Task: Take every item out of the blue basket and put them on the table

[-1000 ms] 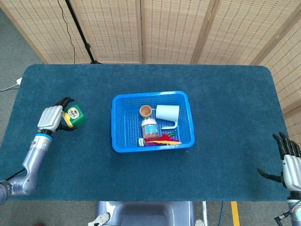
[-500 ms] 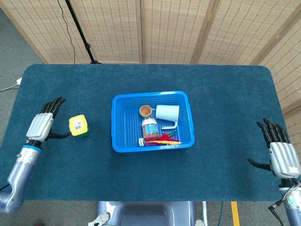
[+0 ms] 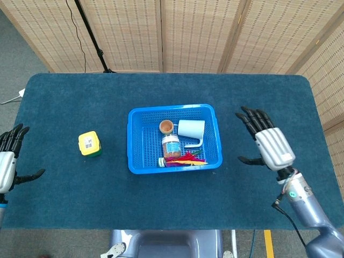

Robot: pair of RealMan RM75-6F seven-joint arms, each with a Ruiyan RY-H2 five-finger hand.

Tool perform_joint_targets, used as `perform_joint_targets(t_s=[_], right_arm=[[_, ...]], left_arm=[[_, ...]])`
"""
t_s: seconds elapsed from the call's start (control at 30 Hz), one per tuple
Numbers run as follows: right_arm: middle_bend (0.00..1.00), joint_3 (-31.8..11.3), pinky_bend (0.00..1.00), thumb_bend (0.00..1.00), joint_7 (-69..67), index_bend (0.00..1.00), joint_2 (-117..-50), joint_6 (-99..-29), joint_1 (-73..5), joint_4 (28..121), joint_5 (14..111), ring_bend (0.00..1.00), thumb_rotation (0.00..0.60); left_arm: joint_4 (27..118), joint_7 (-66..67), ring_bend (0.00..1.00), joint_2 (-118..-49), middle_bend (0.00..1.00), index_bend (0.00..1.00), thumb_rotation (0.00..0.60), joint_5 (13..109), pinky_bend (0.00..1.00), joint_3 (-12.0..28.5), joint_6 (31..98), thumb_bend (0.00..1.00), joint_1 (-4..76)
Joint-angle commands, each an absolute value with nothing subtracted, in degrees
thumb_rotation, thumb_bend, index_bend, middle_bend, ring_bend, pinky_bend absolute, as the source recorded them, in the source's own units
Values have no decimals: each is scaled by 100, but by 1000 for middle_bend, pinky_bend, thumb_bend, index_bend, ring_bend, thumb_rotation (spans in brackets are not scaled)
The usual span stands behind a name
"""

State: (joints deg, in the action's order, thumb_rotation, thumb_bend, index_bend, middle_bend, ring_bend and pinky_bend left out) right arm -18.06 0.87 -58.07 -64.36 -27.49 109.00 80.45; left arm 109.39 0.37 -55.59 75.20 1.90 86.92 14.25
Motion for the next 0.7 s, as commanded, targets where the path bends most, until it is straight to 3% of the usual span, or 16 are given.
perform_joint_targets(t_s=[0.03,0.23,0.4,0.7], right_arm=[[16,-2092,73,0,616,43,-6541,-5903,-3487,10647,7471,11,600],[53,-2256,137,0,1315,78,-7676,-5541,-4374,9896,6532,49,600],[59,-2152,151,0,2044,88,-8567,-5467,-4935,8993,5970,58,600],[95,-2007,219,0,2836,129,-9403,-5558,-5364,7989,5186,90,600]], left_arm=[[11027,-80,0,-5447,0,0,600,7784,0,132,8857,19,1267],[11016,-400,0,-5340,0,0,600,7997,0,149,8978,19,1091],[11002,-814,0,-5213,0,0,600,8167,0,144,8932,19,1002],[10923,-982,0,-5153,0,0,600,8198,0,210,8762,19,987]])
